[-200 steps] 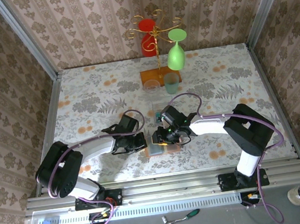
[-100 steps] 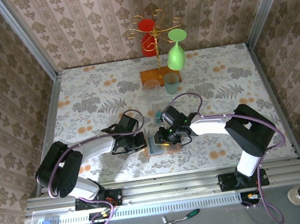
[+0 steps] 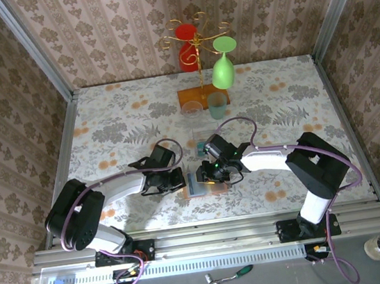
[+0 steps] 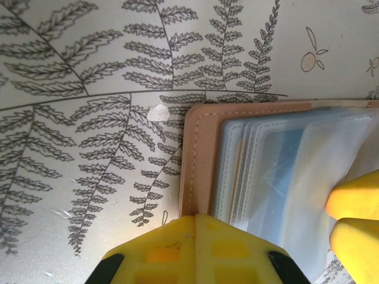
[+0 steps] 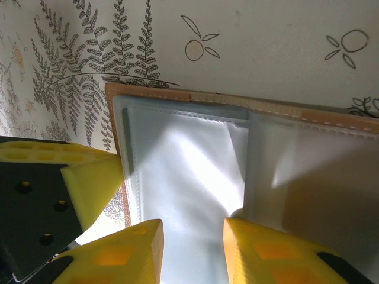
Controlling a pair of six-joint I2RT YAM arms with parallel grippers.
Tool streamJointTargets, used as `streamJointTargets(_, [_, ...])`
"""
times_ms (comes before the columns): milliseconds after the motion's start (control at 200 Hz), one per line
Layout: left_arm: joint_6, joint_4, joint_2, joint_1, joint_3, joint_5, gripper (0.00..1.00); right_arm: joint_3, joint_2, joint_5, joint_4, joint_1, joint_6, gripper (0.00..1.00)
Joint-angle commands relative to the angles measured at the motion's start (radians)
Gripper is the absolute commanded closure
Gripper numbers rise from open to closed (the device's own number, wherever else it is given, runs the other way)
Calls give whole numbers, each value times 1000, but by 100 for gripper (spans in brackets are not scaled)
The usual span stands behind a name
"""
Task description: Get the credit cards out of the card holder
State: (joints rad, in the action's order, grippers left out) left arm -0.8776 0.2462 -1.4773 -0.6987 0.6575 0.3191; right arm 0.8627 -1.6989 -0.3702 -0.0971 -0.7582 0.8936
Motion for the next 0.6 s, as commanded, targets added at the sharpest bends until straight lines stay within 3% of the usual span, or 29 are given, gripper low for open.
streamJointTargets(0, [20, 70, 30, 6, 29, -23, 96, -16, 22, 27, -2, -3, 1, 68])
streamJointTargets(595, [-68, -62, 41, -28, 32, 53, 80, -53, 23, 1, 59, 14, 28, 69])
